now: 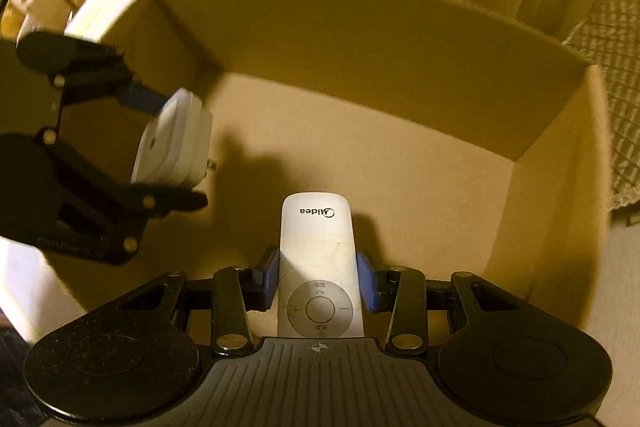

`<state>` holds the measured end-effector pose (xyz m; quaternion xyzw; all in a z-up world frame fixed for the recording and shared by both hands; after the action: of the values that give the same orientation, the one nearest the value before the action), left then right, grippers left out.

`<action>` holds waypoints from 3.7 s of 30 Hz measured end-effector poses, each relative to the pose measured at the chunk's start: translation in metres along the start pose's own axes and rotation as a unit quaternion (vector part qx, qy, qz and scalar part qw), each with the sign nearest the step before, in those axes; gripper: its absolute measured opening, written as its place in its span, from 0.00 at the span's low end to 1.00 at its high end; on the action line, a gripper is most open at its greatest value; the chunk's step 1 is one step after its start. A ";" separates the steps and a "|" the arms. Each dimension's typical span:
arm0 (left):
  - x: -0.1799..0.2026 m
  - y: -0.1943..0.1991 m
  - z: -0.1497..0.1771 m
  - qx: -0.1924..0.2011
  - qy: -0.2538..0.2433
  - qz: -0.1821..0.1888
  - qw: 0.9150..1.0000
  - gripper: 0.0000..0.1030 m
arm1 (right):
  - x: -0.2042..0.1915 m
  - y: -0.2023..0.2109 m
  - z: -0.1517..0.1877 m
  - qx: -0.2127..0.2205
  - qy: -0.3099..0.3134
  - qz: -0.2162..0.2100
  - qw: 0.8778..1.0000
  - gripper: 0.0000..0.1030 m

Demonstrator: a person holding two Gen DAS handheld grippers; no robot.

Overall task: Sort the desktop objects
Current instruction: 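Carry the remote and night light into the cardboard box and open both tools, then lift both tools out of the box and move back toward the pile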

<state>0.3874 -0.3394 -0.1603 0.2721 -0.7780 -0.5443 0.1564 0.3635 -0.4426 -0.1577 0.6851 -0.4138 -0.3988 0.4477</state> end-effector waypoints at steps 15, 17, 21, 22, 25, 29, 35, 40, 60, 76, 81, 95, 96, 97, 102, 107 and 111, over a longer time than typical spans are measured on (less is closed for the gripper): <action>0.000 -0.029 0.004 -0.048 0.025 -0.005 0.999 0.63 | 0.013 -0.016 -0.005 -0.051 0.007 -0.001 0.999 0.39; 0.000 -0.030 0.005 -0.050 0.024 -0.006 0.998 0.64 | 0.015 -0.016 -0.008 -0.053 0.005 -0.001 0.999 0.39; -0.001 -0.031 0.004 -0.053 0.023 -0.007 0.998 0.64 | 0.018 -0.016 -0.010 -0.058 -0.004 -0.009 0.998 0.39; -0.001 -0.032 0.004 -0.054 0.022 -0.006 0.998 0.64 | 0.018 -0.017 -0.010 -0.059 -0.007 -0.012 0.998 0.39; 0.003 -0.032 0.006 -0.060 0.017 0.001 0.998 0.64 | 0.021 -0.019 -0.014 -0.062 -0.014 -0.018 0.998 0.39; 0.006 -0.032 0.007 -0.065 0.009 0.004 0.998 0.64 | 0.022 -0.021 -0.015 -0.065 -0.020 -0.024 0.997 0.39; 0.007 -0.031 0.008 -0.070 0.010 0.005 0.997 0.64 | 0.017 -0.024 -0.017 -0.068 -0.015 -0.031 0.997 0.39; 0.008 -0.030 0.009 -0.078 0.009 0.004 0.997 0.77 | 0.013 -0.025 -0.016 -0.086 -0.002 -0.023 0.996 0.65; 0.008 -0.011 0.020 -0.069 0.021 -0.023 0.997 0.87 | 0.012 0.003 0.000 -0.078 -0.010 0.001 0.997 0.84; 0.006 0.055 0.014 0.011 0.050 -0.051 0.997 0.90 | -0.002 0.032 0.002 -0.011 -0.049 0.025 0.998 0.84; 0.013 0.076 0.020 0.034 0.042 -0.051 0.997 0.91 | -0.013 0.046 0.008 0.010 -0.058 0.031 0.998 0.84; 0.021 0.138 0.054 0.100 0.022 -0.054 0.993 0.94 | -0.053 0.096 0.023 0.100 -0.107 0.053 0.988 0.84; 0.021 0.142 0.057 0.104 0.021 -0.054 0.993 0.94 | -0.057 0.099 0.024 0.106 -0.111 0.054 0.987 0.84; 0.020 0.146 0.060 0.107 0.022 -0.055 0.993 0.94 | -0.061 0.103 0.026 0.114 -0.117 0.055 0.985 0.84; 0.016 0.165 0.080 0.124 0.022 -0.056 0.991 0.94 | -0.073 0.113 0.037 0.138 -0.147 0.060 0.978 0.84; 0.010 0.183 0.106 0.136 0.027 -0.060 0.989 0.95 | -0.087 0.120 0.047 0.159 -0.175 0.065 0.969 0.84; 0.005 0.198 0.137 0.148 0.037 -0.063 0.986 0.97 | -0.108 0.124 0.054 0.187 -0.193 0.056 0.961 0.84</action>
<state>0.2592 -0.1862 -0.0252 0.3612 -0.8248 -0.4214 0.1085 0.2514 -0.3903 -0.0367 0.6421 -0.5976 -0.4133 0.2445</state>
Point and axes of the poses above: each gripper's, at about its wrist camera, not at the fingertips, and y roughly against the way its jaws point, x to its right, z to its underside, the point moved 6 cm from there along -y, roughly the way its jaws point, and after that the axes turned 4 degrees about -y, right-handed, at the moved point
